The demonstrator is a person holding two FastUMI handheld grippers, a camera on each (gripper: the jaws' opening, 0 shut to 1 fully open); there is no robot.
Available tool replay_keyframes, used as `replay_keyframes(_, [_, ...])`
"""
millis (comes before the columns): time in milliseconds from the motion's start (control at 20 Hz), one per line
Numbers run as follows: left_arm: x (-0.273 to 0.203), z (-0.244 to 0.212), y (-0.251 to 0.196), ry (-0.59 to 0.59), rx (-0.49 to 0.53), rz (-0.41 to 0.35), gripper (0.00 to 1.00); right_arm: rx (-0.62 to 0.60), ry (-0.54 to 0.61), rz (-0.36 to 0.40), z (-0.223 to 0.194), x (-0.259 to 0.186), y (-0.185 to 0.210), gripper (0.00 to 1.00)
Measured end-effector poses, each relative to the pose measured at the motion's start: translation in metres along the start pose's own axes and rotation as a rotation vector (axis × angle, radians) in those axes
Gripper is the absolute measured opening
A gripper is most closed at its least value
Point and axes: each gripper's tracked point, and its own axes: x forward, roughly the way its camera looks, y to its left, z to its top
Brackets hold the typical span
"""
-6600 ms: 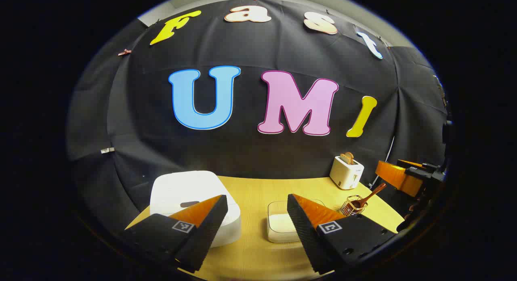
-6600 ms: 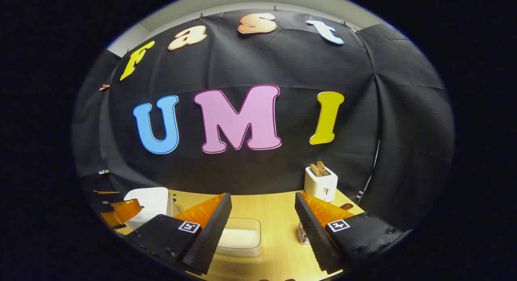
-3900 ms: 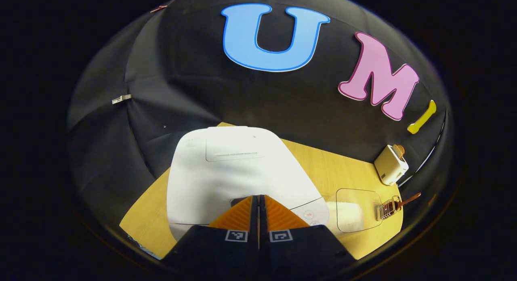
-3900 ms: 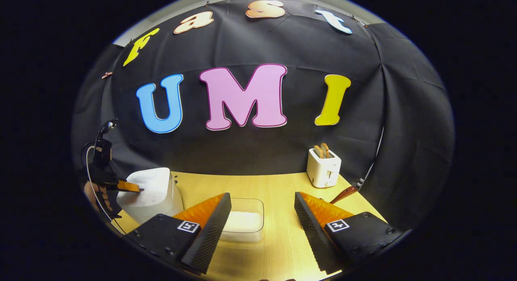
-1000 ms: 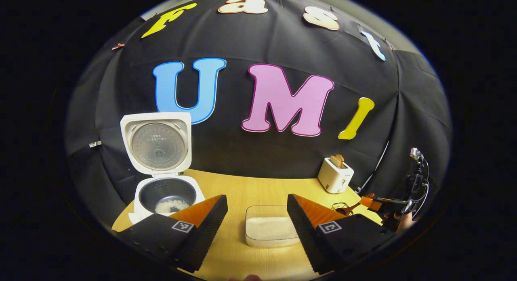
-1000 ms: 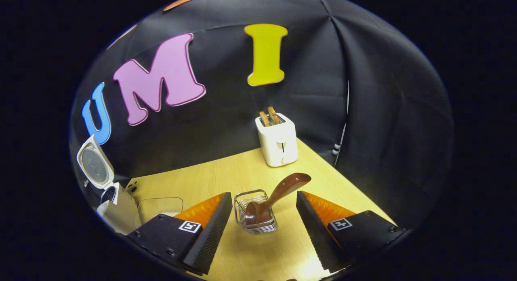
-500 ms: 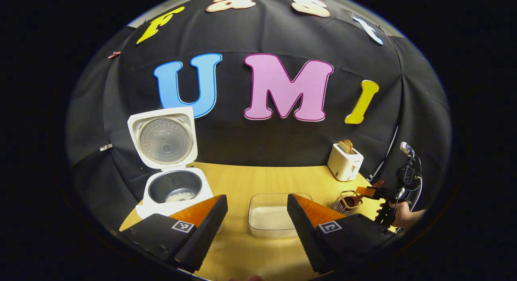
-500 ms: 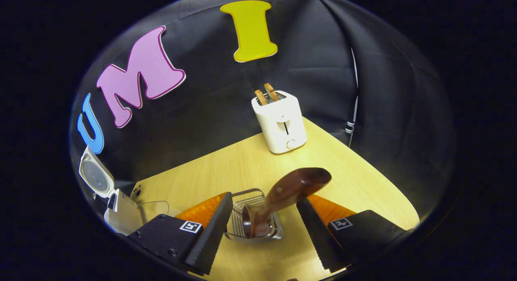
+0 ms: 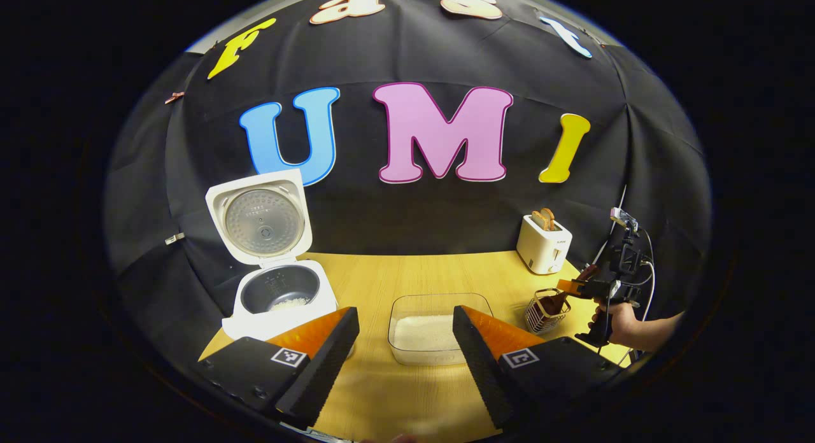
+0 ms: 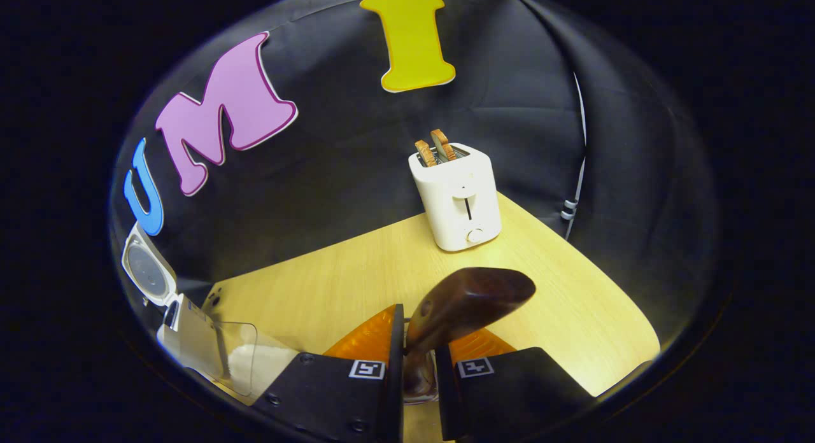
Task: Close the left gripper, press the button to open the rice cooker; take a wooden spoon from the chopstick holder with the right hand, scoop a spoonful of rice and pour it into the rice cooker, then put the wooden spoon back into the chopstick holder.
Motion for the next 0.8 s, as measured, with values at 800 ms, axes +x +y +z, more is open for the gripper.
replay_keyframes(800, [0.011,0.006,0.078,-0.064,-0.071,-0.051,0.95,-0.069,-0.198,-0.008,0.102,-0.074,0.081,0.17])
